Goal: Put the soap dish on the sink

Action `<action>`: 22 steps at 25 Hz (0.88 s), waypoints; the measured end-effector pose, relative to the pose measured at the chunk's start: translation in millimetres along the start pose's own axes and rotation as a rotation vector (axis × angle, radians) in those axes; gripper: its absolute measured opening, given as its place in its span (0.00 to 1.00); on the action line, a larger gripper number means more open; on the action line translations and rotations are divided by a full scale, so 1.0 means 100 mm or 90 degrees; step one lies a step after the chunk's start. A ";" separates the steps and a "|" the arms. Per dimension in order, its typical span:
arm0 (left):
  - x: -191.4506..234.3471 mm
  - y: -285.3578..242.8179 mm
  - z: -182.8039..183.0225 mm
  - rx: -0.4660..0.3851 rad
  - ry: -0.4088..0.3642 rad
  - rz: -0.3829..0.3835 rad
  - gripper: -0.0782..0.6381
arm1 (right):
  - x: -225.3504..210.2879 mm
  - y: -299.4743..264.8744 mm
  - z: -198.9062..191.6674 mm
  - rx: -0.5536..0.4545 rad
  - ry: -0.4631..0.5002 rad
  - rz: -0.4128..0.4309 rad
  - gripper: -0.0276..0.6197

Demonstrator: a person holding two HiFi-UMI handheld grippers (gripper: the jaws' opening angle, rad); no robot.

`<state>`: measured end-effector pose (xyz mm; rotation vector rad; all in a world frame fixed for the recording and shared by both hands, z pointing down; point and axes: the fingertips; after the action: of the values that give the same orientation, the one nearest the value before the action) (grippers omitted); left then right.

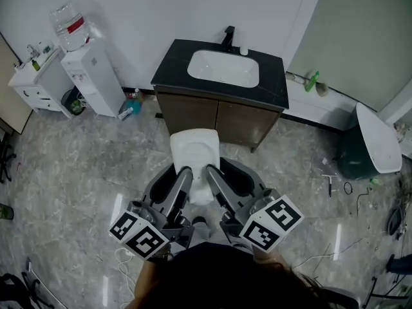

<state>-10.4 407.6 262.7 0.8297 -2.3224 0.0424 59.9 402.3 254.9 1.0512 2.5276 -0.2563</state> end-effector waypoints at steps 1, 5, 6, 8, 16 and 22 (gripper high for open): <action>0.07 -0.02 0.03 -0.002 0.000 -0.001 0.29 | -0.01 -0.08 0.00 0.000 0.003 0.000 0.22; 0.17 0.00 -0.08 -0.011 0.003 -0.009 0.29 | -0.08 -0.09 -0.13 -0.001 0.017 -0.004 0.22; 0.20 0.00 -0.11 -0.013 0.004 -0.012 0.29 | -0.09 -0.09 -0.16 -0.002 0.021 -0.005 0.22; 0.32 -0.09 -0.12 -0.014 0.008 -0.012 0.29 | -0.19 -0.21 -0.17 0.001 0.025 -0.007 0.22; 1.28 -1.21 0.34 -0.016 0.006 0.010 0.29 | -1.09 -1.42 0.24 0.010 0.009 0.013 0.22; 1.77 -1.98 0.70 -0.037 -0.005 0.019 0.29 | -1.63 -2.16 0.66 0.010 0.018 0.040 0.21</action>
<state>-39.7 135.3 278.0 0.7669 -2.3322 -0.0149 29.7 125.4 267.3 1.1464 2.5165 -0.2460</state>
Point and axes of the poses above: the fingertips, and each gripper's own axes: y backward along the fingers, x to its left, z out of its top, and after that the axes turned 5 degrees about -z, right-handed
